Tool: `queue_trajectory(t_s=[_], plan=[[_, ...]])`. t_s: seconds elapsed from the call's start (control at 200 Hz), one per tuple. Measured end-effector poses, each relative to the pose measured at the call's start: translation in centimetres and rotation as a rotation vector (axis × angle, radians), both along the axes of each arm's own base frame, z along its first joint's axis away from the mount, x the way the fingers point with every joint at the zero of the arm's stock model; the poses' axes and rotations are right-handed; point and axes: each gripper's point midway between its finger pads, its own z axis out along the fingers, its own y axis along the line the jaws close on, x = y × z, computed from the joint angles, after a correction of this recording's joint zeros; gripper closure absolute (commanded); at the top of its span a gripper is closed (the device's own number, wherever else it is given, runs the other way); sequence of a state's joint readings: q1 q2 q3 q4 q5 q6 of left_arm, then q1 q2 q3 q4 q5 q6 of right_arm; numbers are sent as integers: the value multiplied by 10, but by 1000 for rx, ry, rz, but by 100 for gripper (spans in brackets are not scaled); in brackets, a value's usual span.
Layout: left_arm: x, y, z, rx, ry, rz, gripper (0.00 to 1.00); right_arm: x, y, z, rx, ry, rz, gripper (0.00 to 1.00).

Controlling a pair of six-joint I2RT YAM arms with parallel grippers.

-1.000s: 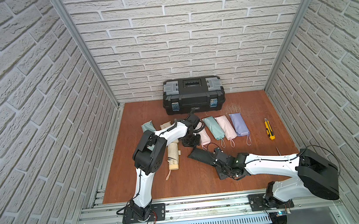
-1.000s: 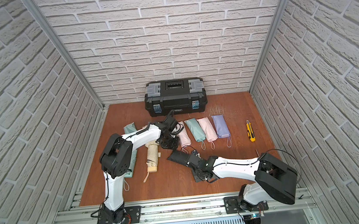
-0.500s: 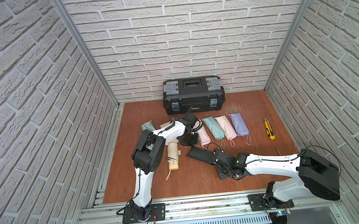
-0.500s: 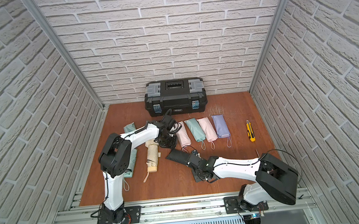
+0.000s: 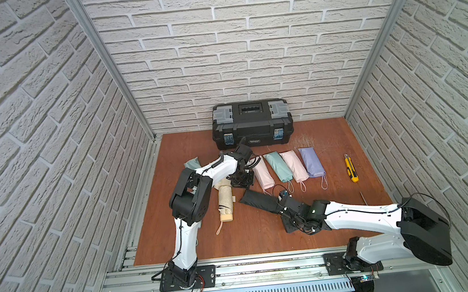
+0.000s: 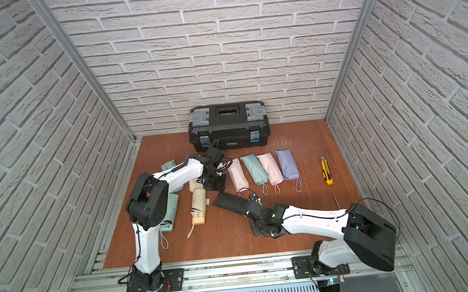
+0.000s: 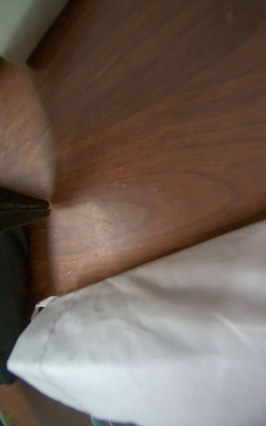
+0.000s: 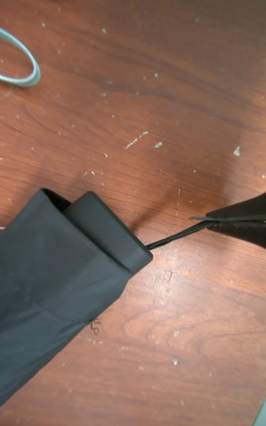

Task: Take umbrellas out of sleeves
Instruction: Take out the umbrella from the umbrella sleeve.

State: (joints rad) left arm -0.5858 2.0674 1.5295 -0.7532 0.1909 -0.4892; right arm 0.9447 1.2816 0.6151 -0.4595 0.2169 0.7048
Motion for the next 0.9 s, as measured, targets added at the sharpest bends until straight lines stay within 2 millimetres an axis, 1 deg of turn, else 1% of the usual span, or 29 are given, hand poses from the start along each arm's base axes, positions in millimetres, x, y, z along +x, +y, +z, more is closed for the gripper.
queue_trajectory(t_s=[0.2,0.31,0.605,0.71,0.81,0.905], plan=[[5,1,5,-6,-10,1,100,-10,-19,-3,-27,8,-29,97],[5,-1,6,-14,-8,0,100,-13,-25,-3,-36,9,-38,97],[5,-3,8,-28,-6,-15,100,-14,-27,-2,-37,10,-50,97],[7,-5,12,-35,-12,-22,100,-14,-26,-2,-35,12,-50,97],[12,-7,17,-47,-27,-33,100,-16,-22,-2,-20,25,-37,97],[18,-6,23,-52,-43,-39,100,-16,-12,3,2,33,-15,97]])
